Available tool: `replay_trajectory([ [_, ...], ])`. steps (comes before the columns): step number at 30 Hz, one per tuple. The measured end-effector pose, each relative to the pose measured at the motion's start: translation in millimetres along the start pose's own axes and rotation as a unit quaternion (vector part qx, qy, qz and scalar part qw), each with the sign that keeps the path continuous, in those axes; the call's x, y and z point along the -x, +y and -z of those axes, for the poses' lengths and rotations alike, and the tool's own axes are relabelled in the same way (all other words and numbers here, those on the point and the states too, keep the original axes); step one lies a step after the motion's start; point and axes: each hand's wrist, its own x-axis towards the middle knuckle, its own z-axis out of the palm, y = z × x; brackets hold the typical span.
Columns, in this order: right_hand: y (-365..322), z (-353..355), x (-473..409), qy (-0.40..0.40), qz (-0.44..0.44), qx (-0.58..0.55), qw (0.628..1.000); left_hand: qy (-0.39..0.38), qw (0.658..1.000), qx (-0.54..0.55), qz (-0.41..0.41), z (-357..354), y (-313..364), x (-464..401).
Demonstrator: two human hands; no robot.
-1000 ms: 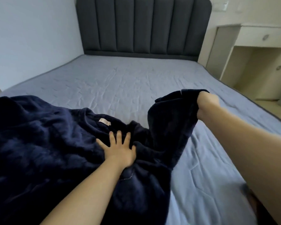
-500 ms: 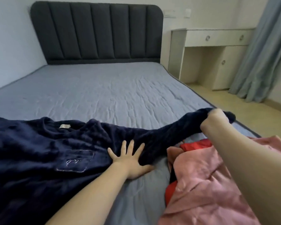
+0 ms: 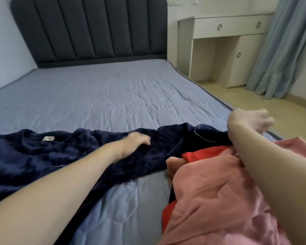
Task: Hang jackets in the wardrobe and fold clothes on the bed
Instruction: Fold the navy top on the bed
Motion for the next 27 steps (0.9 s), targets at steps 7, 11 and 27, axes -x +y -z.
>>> replay_trajectory([
  [7, -2.7, -54.3, 29.0, -0.355, 0.269, 0.446, 0.776, 0.076, 0.932, -0.347, 0.069, 10.5, -37.9, -60.4],
  [11, -6.0, -52.0, -7.5, -0.375, 0.317, 0.497, 0.716, 0.352, 0.831, -0.427, -0.047, 23.3, -37.8, -71.6],
  [27, 2.6, -24.4, -49.5, -0.374, 0.076, 0.088, 0.92, 0.211, 0.909, -0.336, -0.128, -89.7, 34.2, -68.6],
])
